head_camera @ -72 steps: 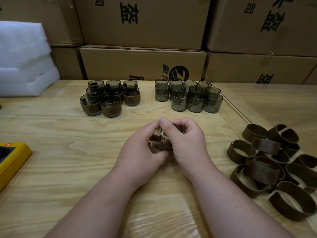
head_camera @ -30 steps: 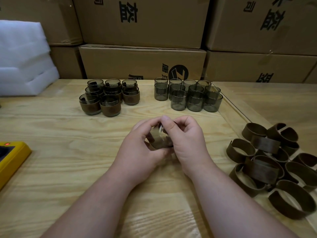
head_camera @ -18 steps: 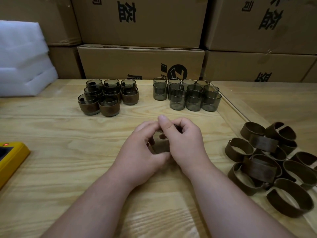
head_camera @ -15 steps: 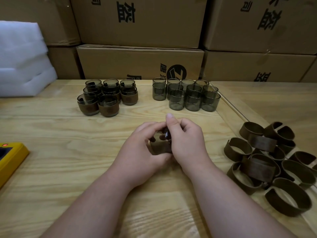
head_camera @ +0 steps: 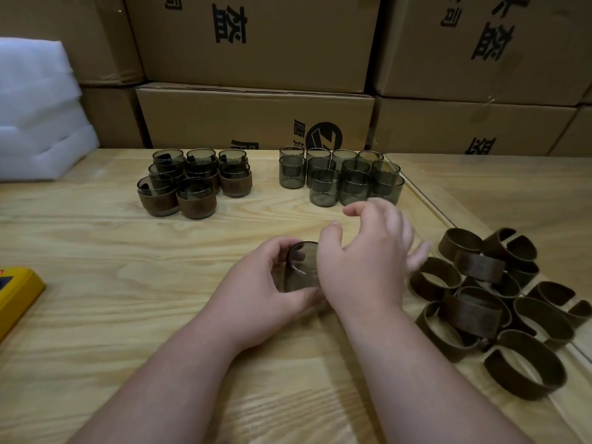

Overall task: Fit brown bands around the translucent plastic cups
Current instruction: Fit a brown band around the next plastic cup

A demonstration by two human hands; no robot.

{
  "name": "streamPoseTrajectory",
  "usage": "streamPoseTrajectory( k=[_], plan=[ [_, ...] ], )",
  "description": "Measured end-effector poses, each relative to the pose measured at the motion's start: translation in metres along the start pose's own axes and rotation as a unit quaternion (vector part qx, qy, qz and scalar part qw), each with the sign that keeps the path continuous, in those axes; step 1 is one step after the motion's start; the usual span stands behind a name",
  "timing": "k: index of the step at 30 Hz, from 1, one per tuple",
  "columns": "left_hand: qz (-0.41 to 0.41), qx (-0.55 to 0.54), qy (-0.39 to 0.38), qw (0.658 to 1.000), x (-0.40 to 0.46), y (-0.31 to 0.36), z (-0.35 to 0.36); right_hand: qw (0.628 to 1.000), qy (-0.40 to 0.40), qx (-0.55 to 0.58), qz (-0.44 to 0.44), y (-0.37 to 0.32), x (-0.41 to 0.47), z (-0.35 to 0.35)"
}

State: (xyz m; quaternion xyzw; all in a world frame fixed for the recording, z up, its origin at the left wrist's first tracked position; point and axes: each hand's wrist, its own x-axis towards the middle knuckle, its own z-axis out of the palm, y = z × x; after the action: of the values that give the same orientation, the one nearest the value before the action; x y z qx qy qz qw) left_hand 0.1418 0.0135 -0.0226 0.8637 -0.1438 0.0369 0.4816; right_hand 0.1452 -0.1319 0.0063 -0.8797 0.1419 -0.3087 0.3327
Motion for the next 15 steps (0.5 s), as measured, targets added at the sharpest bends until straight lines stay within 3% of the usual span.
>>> streamPoseTrajectory(
  k=[5,10,15],
  plan=[
    [-0.012,-0.016,0.01,1.0,0.0015,-0.0017,0.0002,0.997,-0.035,-0.035,0.065,0.0059,0.0064,-0.0033],
    [-0.013,-0.016,0.007,1.0,0.0017,-0.002,0.0005,0.999,-0.03,0.044,0.011,0.0061,0.0024,-0.0028],
    [-0.019,-0.008,0.018,1.0,0.0019,-0.003,-0.0001,0.998,-0.036,0.041,-0.009,0.0081,0.0026,0.0016]
  ],
)
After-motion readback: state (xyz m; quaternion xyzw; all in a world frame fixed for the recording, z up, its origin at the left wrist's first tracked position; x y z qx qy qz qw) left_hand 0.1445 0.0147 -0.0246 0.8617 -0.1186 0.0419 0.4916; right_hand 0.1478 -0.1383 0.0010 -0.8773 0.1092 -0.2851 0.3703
